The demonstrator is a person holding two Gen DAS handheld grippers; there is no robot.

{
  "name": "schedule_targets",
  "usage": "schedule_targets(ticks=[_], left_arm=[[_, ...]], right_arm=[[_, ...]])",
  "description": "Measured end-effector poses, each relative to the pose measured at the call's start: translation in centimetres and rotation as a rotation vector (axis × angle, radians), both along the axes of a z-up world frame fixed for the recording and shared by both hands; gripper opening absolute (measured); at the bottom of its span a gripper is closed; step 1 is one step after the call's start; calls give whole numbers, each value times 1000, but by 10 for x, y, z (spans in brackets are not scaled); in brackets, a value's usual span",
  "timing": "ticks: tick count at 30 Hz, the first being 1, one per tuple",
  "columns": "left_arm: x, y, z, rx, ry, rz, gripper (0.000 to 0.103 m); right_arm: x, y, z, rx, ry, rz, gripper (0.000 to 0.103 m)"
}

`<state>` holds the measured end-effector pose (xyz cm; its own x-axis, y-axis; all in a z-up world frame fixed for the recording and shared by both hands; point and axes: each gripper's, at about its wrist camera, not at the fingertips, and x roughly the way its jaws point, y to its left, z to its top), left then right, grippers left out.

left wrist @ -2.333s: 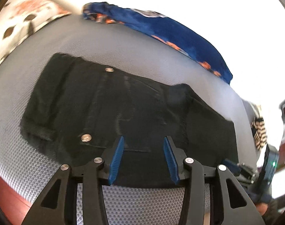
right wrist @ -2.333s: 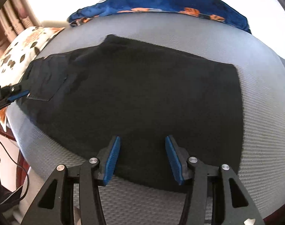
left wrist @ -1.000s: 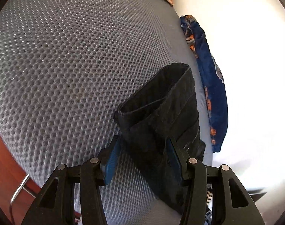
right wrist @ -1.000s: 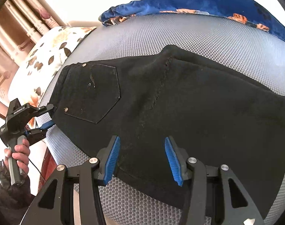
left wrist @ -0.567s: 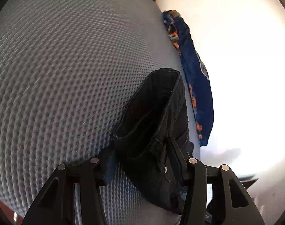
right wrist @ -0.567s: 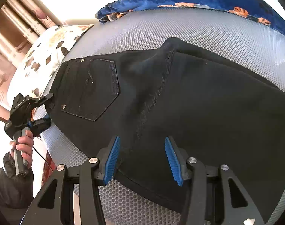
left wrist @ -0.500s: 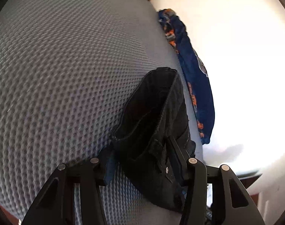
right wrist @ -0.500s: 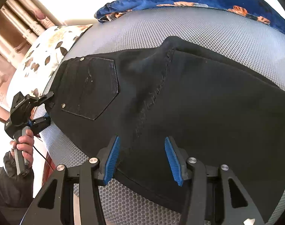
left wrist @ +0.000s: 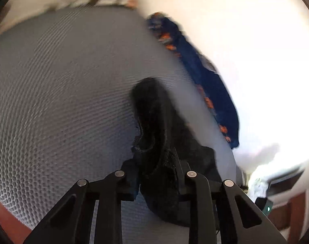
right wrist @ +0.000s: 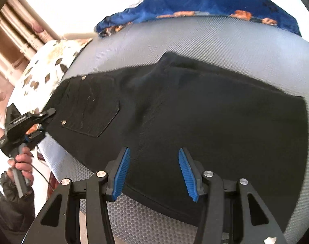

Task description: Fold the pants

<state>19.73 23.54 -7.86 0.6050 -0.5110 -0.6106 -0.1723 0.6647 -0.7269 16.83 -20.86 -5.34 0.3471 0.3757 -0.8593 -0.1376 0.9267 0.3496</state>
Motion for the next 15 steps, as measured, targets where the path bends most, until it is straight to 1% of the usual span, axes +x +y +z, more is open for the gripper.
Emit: schedule_targets(ticks=[3,4,5,8,12,15], left_arm=[[4,-22,35,10,-69,-51,25],[5,-34,51,13,-110,-81,25],[5,-44,61,20,-134,-101,25],[6,-84,94,68,-197,-181,25],[11,-149,124,123,-253,-317,25],[14,-196,133,154,-283,-414,25]], right_arm=[[-4,-20,13,7,-28,-43,49],[-5,-28,17,8,-38,-58,49],[-6,-36,20,9,-47,-74,49],[-10,-60,30,18,-71,-129,49],[-15,-97,37,47,-84,-204,49],[-21,-122,42,56,-96,-251,49]])
